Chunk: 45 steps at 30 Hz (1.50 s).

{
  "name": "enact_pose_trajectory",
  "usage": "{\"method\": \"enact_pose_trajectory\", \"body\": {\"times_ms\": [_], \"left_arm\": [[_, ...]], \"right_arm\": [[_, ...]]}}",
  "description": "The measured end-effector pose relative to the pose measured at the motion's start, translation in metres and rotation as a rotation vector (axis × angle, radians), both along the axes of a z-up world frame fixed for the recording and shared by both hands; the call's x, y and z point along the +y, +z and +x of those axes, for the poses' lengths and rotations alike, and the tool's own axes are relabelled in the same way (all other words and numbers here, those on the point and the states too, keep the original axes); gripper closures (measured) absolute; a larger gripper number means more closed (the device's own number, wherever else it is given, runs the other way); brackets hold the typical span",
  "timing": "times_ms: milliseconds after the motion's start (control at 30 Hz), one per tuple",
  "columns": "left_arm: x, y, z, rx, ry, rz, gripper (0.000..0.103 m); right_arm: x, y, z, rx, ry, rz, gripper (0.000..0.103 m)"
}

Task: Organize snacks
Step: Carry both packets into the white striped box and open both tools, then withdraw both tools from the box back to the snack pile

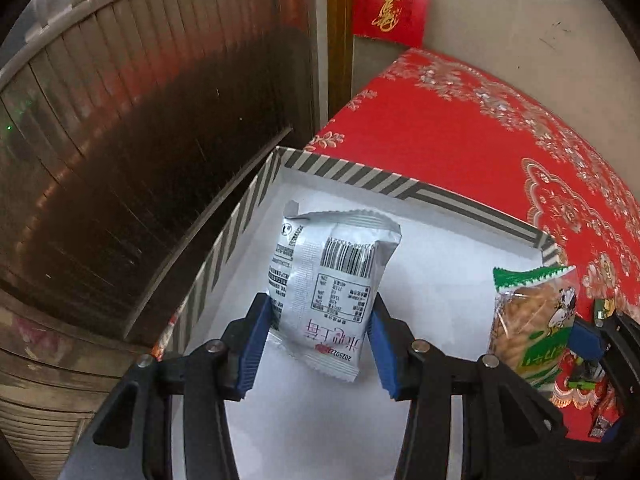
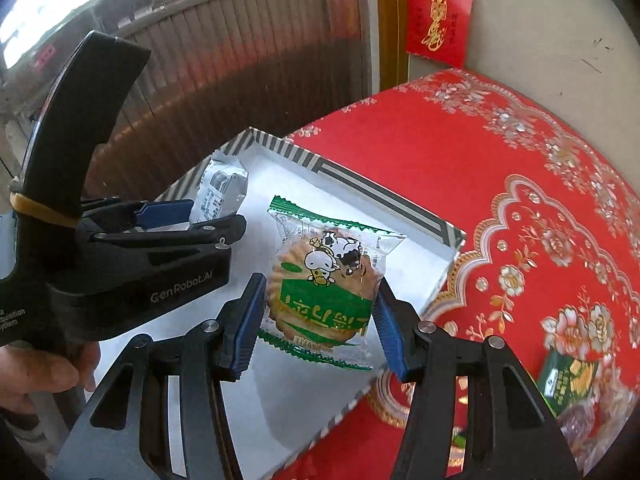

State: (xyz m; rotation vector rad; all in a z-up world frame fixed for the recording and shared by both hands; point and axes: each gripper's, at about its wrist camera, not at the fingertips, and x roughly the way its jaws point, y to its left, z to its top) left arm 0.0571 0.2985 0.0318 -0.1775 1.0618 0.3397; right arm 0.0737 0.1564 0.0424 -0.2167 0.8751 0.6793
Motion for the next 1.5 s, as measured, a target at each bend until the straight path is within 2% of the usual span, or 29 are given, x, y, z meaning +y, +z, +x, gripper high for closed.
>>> {"method": "enact_pose_trajectory", "body": {"times_ms": [267,333,367,400,567,767,900,1100,1233,1500], "left_arm": [[-0.002,-0.008,0.012,0.038,-0.004,0.005,0.051],[0.001,-0.009,0.013,0.050,-0.001,-0.008,0.044],[0.003,-0.011,0.014,0.056,0.004,-0.020,0.033],[0.003,-0.012,0.015,0.057,0.010,-0.029,0.029],[0.010,-0.009,0.008,0.045,0.038,-0.072,0.021],[-0.003,0.011,-0.012,-0.015,0.018,-0.033,0.018],[-0.023,0.026,-0.025,-0.069,-0.013,0.012,0.011],[-0.058,0.039,-0.044,-0.124,-0.080,0.033,0.007],[-0.087,0.043,-0.053,-0.135,-0.138,0.023,0.007],[-0.138,0.045,-0.064,-0.137,-0.235,-0.032,0.006]], "right_arm": [[0.009,-0.015,0.020,0.067,-0.003,-0.042,0.051],[0.009,-0.016,0.021,0.064,-0.008,-0.043,0.051],[0.010,-0.016,0.021,0.064,-0.007,-0.042,0.051],[0.009,-0.016,0.022,0.072,-0.004,-0.039,0.051],[0.001,-0.012,0.023,0.091,-0.024,0.017,0.050],[-0.016,0.004,0.005,0.033,-0.045,0.050,0.050],[-0.035,0.012,-0.009,0.025,-0.064,0.084,0.050],[-0.070,0.014,-0.035,0.007,-0.098,0.104,0.050],[-0.096,0.016,-0.053,-0.002,-0.128,0.120,0.050],[-0.181,0.008,-0.087,-0.003,-0.255,0.131,0.050]]}}
